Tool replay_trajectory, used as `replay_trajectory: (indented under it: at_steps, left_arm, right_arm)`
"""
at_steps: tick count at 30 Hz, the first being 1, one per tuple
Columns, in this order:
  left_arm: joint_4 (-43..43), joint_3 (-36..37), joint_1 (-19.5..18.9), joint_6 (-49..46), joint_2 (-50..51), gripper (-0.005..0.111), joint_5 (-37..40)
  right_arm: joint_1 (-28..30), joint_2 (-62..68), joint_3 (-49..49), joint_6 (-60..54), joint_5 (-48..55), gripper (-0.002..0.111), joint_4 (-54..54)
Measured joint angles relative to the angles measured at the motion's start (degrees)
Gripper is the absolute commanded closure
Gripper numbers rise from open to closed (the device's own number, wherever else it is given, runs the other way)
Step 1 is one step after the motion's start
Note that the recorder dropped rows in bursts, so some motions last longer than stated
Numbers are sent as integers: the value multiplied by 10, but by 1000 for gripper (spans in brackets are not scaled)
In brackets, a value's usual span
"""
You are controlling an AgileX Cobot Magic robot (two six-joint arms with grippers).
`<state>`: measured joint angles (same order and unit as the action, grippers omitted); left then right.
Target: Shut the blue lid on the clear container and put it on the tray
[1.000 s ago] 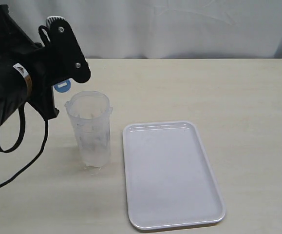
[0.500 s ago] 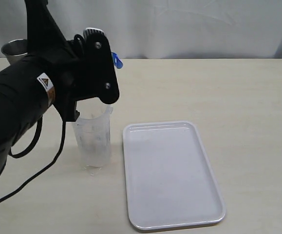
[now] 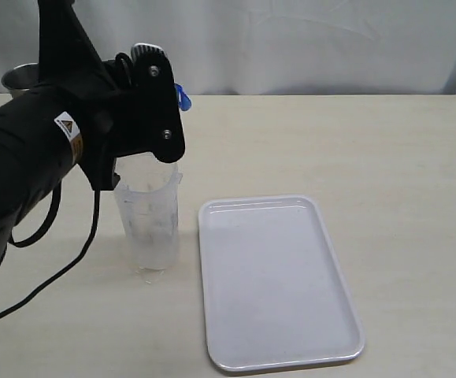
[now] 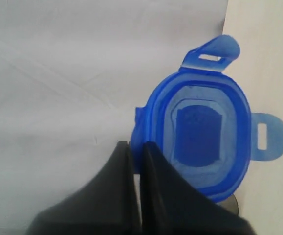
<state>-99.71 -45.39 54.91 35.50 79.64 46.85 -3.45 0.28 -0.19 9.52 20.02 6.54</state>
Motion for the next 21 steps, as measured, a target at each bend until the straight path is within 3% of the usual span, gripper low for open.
replay_trajectory:
  at_steps: [7,15,21]
  left_arm:
    - [0,-10,-54,0,0,107,-65]
    - [-1,-42,-62,1,3,107,-116]
    - [-2,-41,-62,2,43,107,-95]
  right_arm:
    - [0,0,0,0,0,104,0]
    - [0,0,0,0,0,104,0]
    - [0,0,0,0,0,104,0]
